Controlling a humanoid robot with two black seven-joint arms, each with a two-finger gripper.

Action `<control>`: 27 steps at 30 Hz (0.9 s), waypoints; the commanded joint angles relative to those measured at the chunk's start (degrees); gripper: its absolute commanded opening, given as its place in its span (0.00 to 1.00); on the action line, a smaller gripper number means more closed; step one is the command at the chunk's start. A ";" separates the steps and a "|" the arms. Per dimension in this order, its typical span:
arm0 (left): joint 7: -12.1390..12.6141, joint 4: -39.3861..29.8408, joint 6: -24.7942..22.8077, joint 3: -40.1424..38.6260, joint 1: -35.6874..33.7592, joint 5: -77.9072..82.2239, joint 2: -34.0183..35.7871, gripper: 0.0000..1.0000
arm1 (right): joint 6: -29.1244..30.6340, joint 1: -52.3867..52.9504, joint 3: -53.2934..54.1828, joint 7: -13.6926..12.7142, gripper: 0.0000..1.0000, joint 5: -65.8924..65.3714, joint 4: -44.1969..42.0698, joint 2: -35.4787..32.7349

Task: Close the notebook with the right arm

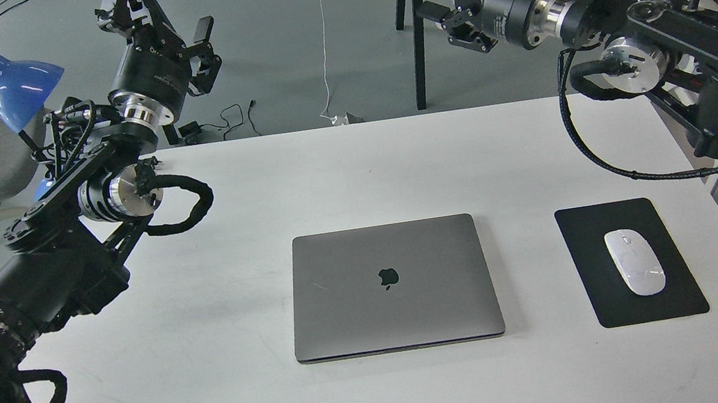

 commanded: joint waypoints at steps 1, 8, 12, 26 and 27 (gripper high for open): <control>0.00 -0.05 0.00 0.09 0.00 0.00 0.00 1.00 | 2.69 -1.46 3.46 -0.01 1.00 4.36 -4.86 1.63; 0.00 -0.05 0.00 0.00 0.00 0.00 0.00 1.00 | 10.78 -1.64 3.90 -0.01 1.00 6.30 -10.67 2.86; 0.00 -0.05 0.00 0.00 0.00 0.00 0.00 1.00 | 10.87 -3.04 3.99 -0.01 1.00 6.47 -10.76 2.95; 0.00 0.04 0.00 0.00 0.00 0.00 0.00 1.00 | 9.55 -4.54 8.82 0.87 1.00 6.56 -10.50 4.53; 0.00 -0.05 0.00 0.00 0.00 0.00 0.00 1.00 | 9.55 -4.62 9.17 0.87 1.00 6.56 -10.50 4.53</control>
